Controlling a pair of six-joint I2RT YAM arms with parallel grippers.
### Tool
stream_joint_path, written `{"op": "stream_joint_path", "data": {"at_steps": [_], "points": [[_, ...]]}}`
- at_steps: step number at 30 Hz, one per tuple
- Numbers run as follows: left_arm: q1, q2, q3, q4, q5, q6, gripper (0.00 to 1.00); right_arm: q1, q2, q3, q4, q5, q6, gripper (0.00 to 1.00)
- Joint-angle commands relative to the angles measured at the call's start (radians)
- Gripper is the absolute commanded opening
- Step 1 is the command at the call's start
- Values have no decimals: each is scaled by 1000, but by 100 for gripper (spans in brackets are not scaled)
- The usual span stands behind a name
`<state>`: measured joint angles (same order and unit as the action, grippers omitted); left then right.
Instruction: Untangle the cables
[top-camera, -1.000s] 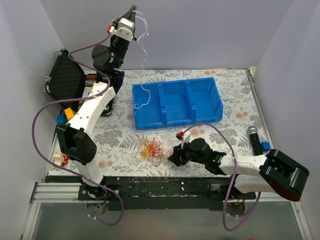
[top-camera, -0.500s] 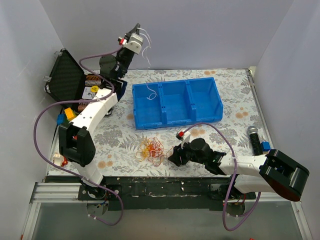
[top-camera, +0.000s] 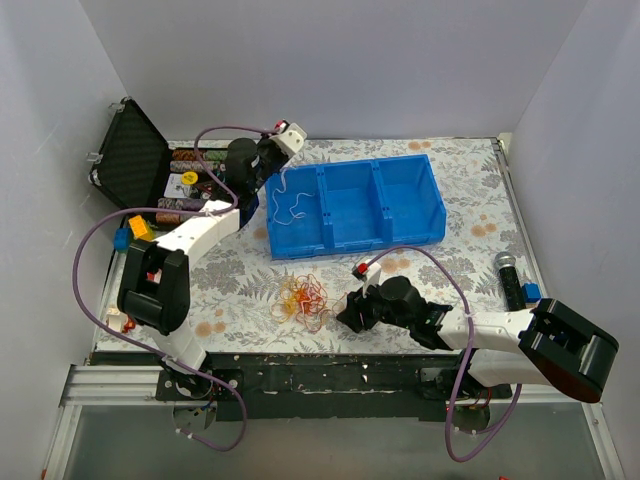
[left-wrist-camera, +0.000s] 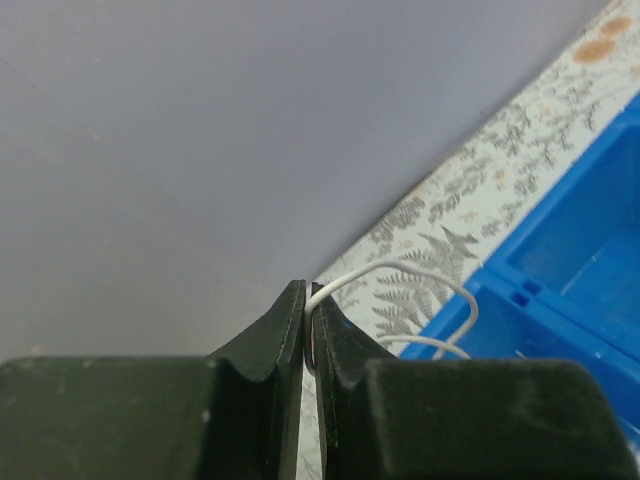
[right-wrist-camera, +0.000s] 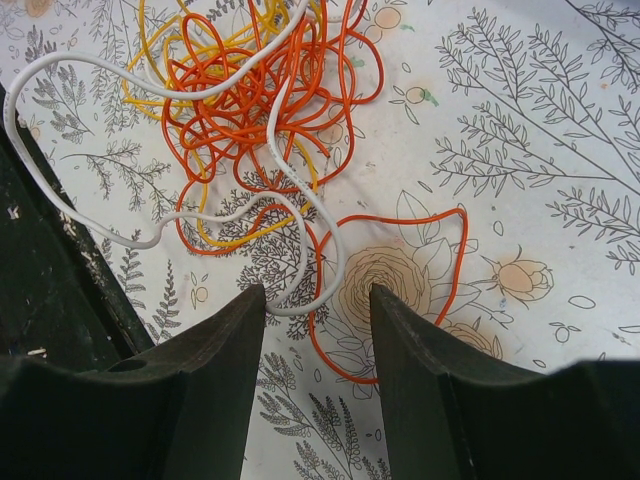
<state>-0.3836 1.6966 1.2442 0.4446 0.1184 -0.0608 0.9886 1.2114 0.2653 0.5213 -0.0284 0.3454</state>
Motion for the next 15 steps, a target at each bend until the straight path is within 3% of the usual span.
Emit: {"op": "stream_joint_path", "data": {"at_steps": [1, 12, 14, 15], "points": [[-23, -34, -37, -112, -32, 16, 7, 2, -18, 3, 3, 15, 12, 54], [-89, 3, -108, -288, -92, 49, 14, 1, -55, 15, -40, 22, 14, 54], [-93, 11, -104, -311, -105, 47, 25, 1, -64, 14, -46, 22, 14, 54], [-95, 12, -95, -329, -105, 47, 41, 2, -67, 12, -50, 53, 12, 54]]}}
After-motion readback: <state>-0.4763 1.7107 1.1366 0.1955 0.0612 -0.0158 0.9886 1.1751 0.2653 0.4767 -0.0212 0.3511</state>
